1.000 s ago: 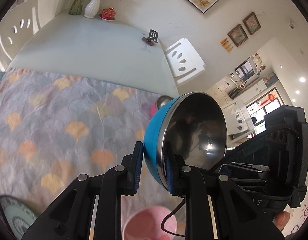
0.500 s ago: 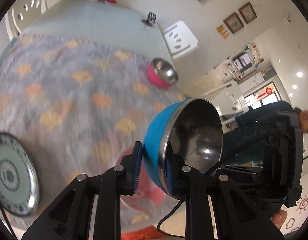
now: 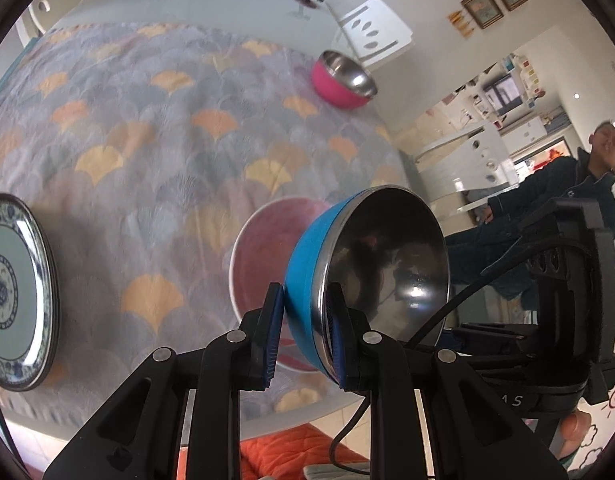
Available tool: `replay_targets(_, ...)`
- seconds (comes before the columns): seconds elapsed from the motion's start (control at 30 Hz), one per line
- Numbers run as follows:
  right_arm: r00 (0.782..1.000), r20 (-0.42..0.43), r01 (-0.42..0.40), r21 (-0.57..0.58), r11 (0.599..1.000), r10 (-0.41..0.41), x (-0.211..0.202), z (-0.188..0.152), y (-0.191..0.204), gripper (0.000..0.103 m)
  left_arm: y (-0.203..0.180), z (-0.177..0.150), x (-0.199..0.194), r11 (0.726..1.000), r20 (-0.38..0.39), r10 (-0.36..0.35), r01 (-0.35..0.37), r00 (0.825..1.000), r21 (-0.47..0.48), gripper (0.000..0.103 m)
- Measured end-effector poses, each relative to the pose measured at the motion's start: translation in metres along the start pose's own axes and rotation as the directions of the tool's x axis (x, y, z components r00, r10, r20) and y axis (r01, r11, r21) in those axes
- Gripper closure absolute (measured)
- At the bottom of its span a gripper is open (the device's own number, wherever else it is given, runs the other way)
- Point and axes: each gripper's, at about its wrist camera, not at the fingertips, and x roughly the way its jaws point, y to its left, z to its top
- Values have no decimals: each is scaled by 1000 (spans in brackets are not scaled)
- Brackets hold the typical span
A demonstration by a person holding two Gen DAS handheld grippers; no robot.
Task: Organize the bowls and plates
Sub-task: 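Lift the blue steel bowl with both grippers and lower it into the pink bowl, then open both grippers and move them toward the pink steel bowl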
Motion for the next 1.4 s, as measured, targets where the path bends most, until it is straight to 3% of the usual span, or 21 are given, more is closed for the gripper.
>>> replay_targets(0.3,999,-39,-16,35,999,17,25,2,-12,71,13,-4,21,999,-40,31,-32,999,-10,85)
replay_targets(0.6,999,-39,-26,44,999,28,22,6,-14,70,17,2,31,1000,-65,30,-30,997,2,85)
replay_targets(0.93,996,-51,-75,58,996,78,14,7,-26,69,32,8,14,999,-23,20,-21,1000,-38,82)
replay_targets(1.17,992,-46,-119,26,993,120,2,1,-9,69,35,8,13,999,-20,12,-13,1000,-48,82)
replay_targets(1.3,991,-42,-130,-7,992,129,-7,12,12,69,45,11,1,994,29,-4,7,1000,-104,82)
replay_targets(1.37,991,3,-134,16,991,134,-15,22,20,69,52,13,-7,990,58,-26,33,998,-136,82)
replay_targets(1.4,988,66,-142,80,987,137,-25,22,19,68,56,14,-11,985,80,-65,76,995,-152,82)
